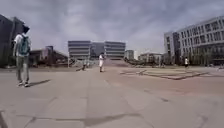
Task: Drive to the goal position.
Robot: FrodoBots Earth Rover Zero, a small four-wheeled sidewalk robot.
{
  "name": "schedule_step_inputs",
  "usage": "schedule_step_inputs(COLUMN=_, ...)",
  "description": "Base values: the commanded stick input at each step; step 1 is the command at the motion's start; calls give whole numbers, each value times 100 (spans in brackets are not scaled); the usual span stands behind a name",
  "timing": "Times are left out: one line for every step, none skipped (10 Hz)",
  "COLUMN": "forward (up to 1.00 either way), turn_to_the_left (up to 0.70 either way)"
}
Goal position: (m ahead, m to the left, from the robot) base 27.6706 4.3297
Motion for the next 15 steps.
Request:
schedule_step_inputs(forward=100, turn_to_the_left=0)
schedule_step_inputs(forward=100, turn_to_the_left=0)
schedule_step_inputs(forward=100, turn_to_the_left=0)
schedule_step_inputs(forward=100, turn_to_the_left=0)
schedule_step_inputs(forward=100, turn_to_the_left=0)
schedule_step_inputs(forward=100, turn_to_the_left=0)
schedule_step_inputs(forward=100, turn_to_the_left=0)
schedule_step_inputs(forward=100, turn_to_the_left=3)
schedule_step_inputs(forward=100, turn_to_the_left=39)
schedule_step_inputs(forward=100, turn_to_the_left=40)
schedule_step_inputs(forward=100, turn_to_the_left=40)
schedule_step_inputs(forward=100, turn_to_the_left=40)
schedule_step_inputs(forward=100, turn_to_the_left=40)
schedule_step_inputs(forward=100, turn_to_the_left=40)
schedule_step_inputs(forward=100, turn_to_the_left=40)
